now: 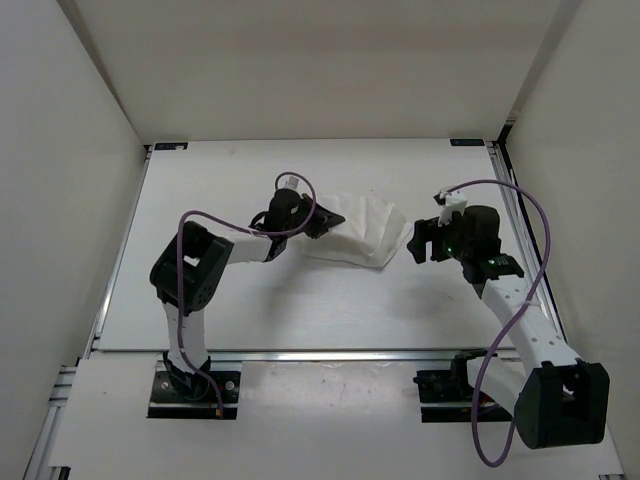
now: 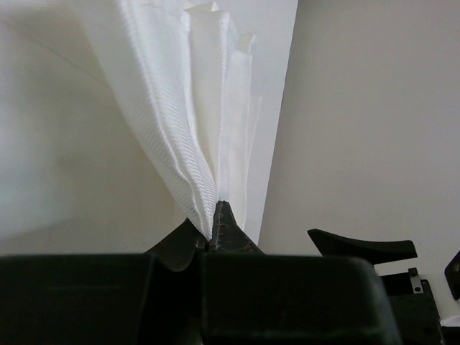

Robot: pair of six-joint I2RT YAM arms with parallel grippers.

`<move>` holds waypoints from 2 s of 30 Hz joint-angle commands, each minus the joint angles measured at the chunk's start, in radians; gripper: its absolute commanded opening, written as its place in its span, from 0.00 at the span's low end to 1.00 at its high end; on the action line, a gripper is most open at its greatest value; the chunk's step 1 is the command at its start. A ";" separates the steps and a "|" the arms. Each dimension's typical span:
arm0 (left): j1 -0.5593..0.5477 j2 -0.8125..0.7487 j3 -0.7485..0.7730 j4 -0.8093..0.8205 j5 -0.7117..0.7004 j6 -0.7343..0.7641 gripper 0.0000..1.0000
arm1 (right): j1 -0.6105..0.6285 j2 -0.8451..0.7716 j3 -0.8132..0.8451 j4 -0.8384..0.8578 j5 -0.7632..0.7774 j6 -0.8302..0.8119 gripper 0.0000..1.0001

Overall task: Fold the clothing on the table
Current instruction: Fold the skirt

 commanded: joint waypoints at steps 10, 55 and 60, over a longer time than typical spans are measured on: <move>0.022 -0.182 0.157 -0.131 -0.007 0.302 0.00 | -0.025 -0.055 -0.039 0.003 -0.008 -0.034 0.84; 0.559 -0.340 -0.450 0.049 0.021 0.140 0.99 | 0.048 0.033 0.073 -0.069 -0.013 -0.105 0.92; 0.578 -0.568 -0.453 -0.036 -0.068 0.157 0.99 | 0.039 0.036 0.076 -0.042 -0.020 -0.067 0.87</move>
